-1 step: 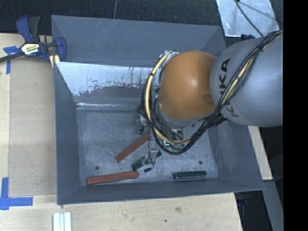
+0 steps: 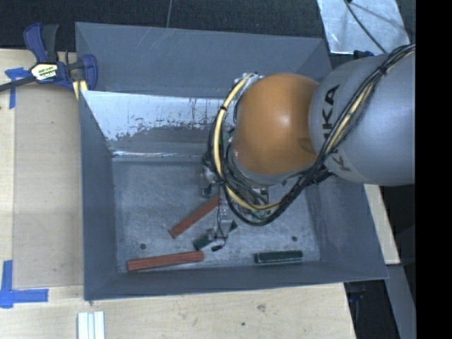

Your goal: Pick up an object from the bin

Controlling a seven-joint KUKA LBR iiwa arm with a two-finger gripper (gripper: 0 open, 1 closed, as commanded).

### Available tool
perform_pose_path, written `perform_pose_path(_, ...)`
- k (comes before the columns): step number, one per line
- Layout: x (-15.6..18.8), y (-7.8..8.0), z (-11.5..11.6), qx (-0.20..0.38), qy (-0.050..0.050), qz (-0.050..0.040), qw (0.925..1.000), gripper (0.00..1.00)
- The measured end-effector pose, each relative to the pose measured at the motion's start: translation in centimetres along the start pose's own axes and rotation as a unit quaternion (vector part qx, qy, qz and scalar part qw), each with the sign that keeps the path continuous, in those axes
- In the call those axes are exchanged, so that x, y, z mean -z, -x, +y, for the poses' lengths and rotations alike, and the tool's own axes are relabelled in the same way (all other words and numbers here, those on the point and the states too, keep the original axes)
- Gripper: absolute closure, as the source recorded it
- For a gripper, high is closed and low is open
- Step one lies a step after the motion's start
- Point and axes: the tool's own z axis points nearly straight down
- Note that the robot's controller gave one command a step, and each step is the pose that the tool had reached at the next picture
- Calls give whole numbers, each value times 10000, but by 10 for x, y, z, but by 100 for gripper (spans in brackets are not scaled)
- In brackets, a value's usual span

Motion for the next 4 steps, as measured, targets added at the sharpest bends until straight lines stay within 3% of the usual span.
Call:
perform_pose_path(1, -29, 47, -2, 835, 0, -31, 9965, 0)
perform_pose_path(2, -50, 56, -8, 566, -2, 10, 9984, 0)
perform_pose_path(3, -33, 61, 4, 2199, 1, -9, 9755, 0)
perform_pose_path(4, -97, 57, 1, 1950, 1, -28, 9808, 0)
